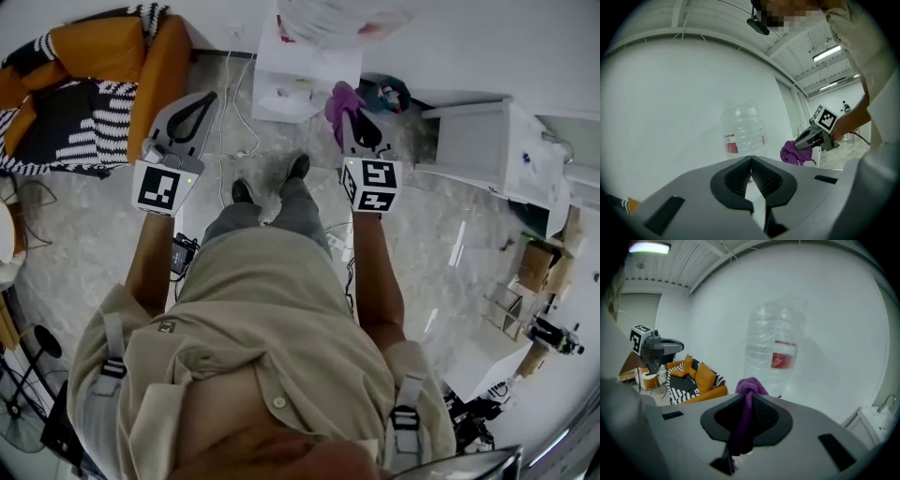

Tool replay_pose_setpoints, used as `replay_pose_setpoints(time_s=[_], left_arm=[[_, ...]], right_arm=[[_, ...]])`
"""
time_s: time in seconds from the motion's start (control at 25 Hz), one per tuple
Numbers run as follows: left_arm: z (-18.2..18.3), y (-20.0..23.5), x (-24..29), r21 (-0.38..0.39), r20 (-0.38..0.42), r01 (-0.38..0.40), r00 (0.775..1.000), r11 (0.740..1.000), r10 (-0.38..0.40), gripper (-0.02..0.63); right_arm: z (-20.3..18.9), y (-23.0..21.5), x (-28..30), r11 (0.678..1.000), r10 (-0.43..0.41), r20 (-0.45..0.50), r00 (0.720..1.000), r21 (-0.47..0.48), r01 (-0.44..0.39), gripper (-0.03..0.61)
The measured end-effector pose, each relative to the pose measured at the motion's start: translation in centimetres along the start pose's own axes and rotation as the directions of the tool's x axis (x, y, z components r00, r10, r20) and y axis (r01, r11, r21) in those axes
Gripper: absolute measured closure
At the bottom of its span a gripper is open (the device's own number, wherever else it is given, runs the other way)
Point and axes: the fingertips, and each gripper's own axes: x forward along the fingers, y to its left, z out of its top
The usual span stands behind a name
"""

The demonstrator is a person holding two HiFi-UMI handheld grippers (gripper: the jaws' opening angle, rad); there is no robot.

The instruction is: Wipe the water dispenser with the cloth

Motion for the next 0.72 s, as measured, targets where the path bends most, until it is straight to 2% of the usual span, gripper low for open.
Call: replay_pose_setpoints(time_s=[0.32, 0.56, 0.72], left_arm=[[-7.0, 1.4, -0.6, -0.054, -0.103, -0.069, 0.993, 0.996, 0.063, 0.597], [-11.9, 2.3, -1.2, -0.063, -0.212, -0.117, 0.972, 0.991, 0.101, 0.597], [-14.4, 2.6, -1.9, -0.061, -0.275, -0.140, 0.954, 0.988, 0.118, 0.597]], right_arm=[[-4.2, 2.0, 9.8, 0.999, 0.014, -0.034, 0.999, -0.031, -0.015, 0.515], [-7.8, 5.4, 18.1, 0.995, 0.055, -0.073, 0.996, -0.083, -0.061, 0.515], [-10.0, 9.5, 22.6, 0.983, 0.105, -0.087, 0.991, -0.143, -0.116, 0.516]])
